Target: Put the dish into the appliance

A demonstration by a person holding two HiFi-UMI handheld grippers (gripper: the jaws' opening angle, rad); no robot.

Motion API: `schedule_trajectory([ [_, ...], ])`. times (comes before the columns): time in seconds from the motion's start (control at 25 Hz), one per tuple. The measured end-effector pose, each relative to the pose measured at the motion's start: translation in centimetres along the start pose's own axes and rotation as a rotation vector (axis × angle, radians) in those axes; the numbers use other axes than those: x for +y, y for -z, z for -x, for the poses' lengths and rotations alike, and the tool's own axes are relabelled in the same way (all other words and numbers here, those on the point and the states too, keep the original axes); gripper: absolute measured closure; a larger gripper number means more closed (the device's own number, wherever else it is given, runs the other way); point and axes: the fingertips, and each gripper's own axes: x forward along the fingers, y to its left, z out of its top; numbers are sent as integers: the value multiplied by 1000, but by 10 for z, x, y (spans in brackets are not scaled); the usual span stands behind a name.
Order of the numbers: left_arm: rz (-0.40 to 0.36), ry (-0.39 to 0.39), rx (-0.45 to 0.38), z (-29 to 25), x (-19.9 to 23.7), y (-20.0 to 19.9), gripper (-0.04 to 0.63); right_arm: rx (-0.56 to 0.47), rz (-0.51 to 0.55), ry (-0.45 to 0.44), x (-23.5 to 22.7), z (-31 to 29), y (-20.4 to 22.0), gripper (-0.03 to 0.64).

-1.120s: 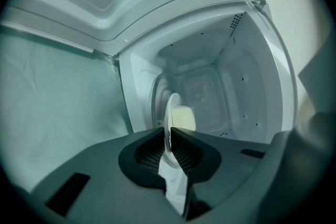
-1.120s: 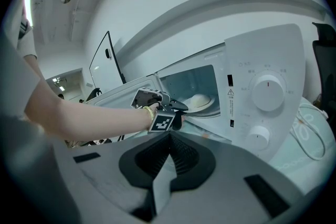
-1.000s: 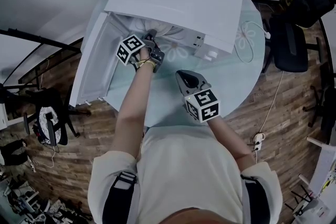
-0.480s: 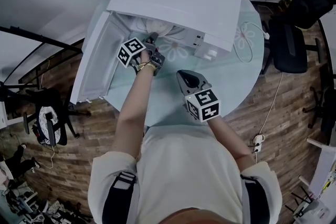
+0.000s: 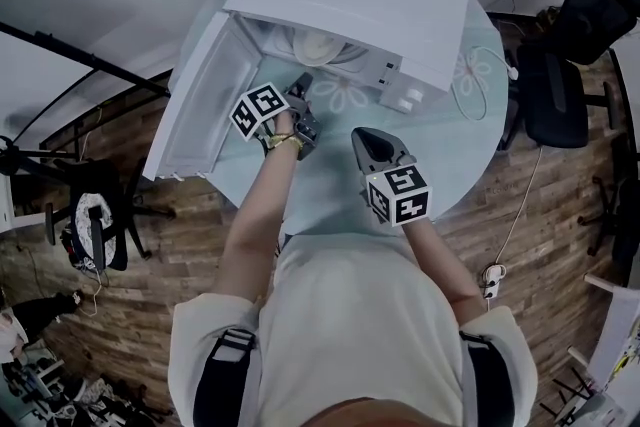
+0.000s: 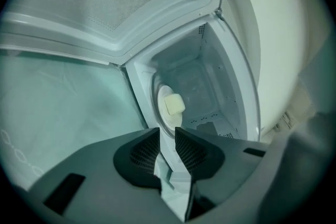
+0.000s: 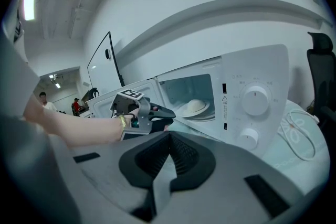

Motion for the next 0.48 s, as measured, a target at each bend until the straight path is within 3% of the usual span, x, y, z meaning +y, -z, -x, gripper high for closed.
schedule_trajectory([
  [0.48, -203, 52, 32, 73, -26, 39, 584, -37, -13, 39, 8, 15, 4, 612],
])
